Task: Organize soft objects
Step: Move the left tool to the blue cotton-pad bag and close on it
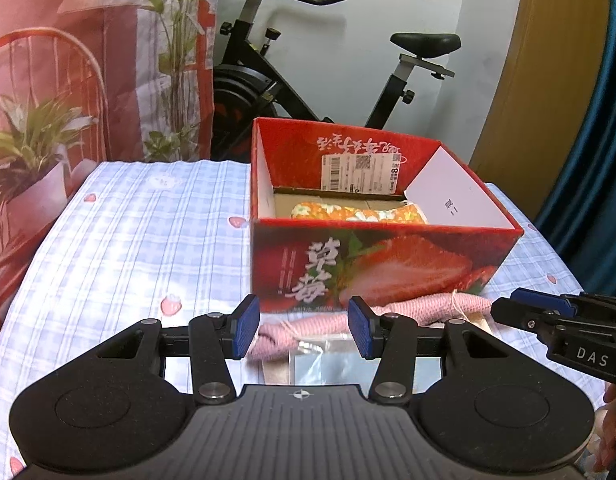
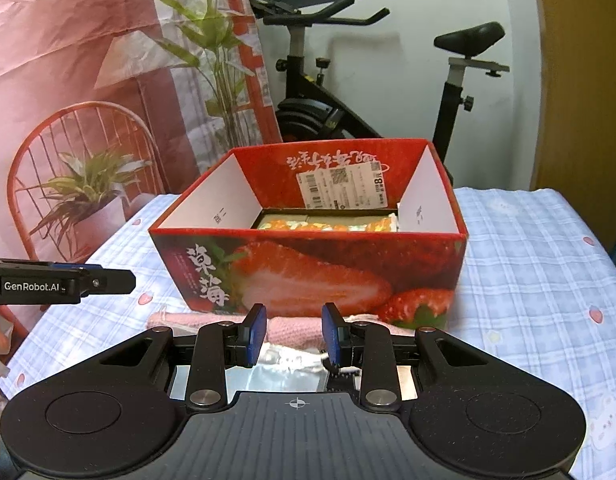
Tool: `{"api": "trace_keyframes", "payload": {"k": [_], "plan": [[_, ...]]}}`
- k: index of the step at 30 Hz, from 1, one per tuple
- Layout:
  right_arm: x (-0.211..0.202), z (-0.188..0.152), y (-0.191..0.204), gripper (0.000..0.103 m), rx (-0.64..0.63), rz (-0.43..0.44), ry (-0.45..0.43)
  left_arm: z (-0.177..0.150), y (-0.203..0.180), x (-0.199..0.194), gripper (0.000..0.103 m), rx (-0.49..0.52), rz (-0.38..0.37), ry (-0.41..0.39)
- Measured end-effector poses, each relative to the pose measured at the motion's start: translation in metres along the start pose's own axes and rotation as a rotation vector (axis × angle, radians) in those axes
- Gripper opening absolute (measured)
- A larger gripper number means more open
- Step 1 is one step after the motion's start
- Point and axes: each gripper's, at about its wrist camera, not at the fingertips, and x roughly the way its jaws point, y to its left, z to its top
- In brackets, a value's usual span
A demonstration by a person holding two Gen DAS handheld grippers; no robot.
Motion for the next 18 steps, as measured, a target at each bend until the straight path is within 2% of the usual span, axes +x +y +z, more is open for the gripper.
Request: {"api": "trace_keyframes", "payload": {"k": [7, 18], "plan": [[-0.006, -0.018, 0.0, 0.028, 0.029, 0.015, 0.003, -0.025, 0.003, -0.007, 0.051, -0.062, -0.009, 0.015], [-0.005, -0.042, 0.01, 0.028, 0.017, 0.025, 0.033, -0.051, 0.007, -0.006, 0.051, -0.092, 0.002, 0.046]]}}
